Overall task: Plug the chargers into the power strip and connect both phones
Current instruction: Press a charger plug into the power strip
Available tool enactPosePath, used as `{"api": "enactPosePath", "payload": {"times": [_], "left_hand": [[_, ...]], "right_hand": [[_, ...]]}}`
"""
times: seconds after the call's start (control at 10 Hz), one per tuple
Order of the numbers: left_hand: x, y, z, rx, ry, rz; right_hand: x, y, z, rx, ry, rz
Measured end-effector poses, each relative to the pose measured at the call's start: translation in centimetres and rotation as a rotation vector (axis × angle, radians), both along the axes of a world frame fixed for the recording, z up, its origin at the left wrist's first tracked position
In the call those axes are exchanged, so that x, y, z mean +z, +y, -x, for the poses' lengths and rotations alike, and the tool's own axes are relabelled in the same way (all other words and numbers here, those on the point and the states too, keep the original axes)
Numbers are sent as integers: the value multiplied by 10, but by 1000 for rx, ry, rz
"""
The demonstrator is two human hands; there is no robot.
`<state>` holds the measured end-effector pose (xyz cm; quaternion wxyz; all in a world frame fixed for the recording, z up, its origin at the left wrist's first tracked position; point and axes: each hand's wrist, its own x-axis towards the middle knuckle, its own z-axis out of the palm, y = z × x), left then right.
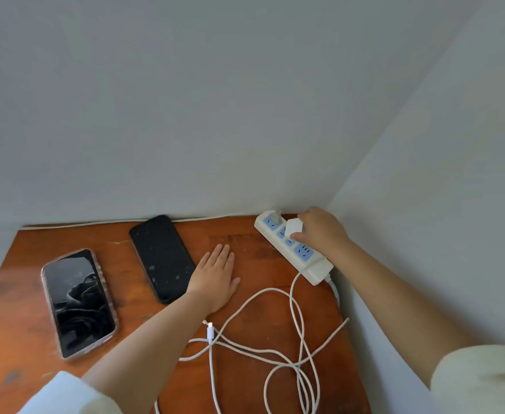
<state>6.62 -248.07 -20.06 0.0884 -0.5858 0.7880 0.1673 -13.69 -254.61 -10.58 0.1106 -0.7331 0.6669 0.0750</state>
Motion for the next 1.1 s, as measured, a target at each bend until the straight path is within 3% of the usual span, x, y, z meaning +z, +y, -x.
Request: {"api": "enactPosePath", "payload": {"times": [0.3,0.5,1.1], "left_hand": [[-7,-5,5,27,34,34],[-6,-4,4,18,43,46],[-12,-4,4,18,66,86]], "right_hand": [[2,1,-14,34,108,-16],[1,9,-19,133,186,86],[11,-3,-28,120,272,82]]}}
